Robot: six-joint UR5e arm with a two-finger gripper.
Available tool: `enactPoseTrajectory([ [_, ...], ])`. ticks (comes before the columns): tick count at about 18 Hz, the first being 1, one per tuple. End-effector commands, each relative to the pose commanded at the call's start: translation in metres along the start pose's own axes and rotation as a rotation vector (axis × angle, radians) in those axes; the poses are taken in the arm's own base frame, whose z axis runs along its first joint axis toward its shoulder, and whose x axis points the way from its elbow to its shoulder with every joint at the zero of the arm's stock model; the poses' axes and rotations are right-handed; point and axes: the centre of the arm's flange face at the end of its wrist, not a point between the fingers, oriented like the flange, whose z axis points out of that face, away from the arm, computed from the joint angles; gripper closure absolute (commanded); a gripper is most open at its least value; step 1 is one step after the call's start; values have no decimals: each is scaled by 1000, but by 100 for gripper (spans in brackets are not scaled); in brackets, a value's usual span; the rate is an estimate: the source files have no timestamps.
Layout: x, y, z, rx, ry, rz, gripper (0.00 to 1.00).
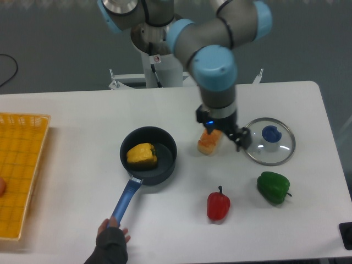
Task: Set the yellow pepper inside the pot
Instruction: 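Open the gripper and lift it away toward the glass lid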
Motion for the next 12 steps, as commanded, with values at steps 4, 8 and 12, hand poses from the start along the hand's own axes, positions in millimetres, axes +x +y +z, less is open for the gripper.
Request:
enactPoseTrajectory([
  [4,-15,24,10,2,15,6,0],
  [8,-22,35,16,12,27,-1,0],
  [12,-27,41,21,12,28,-13,0],
])
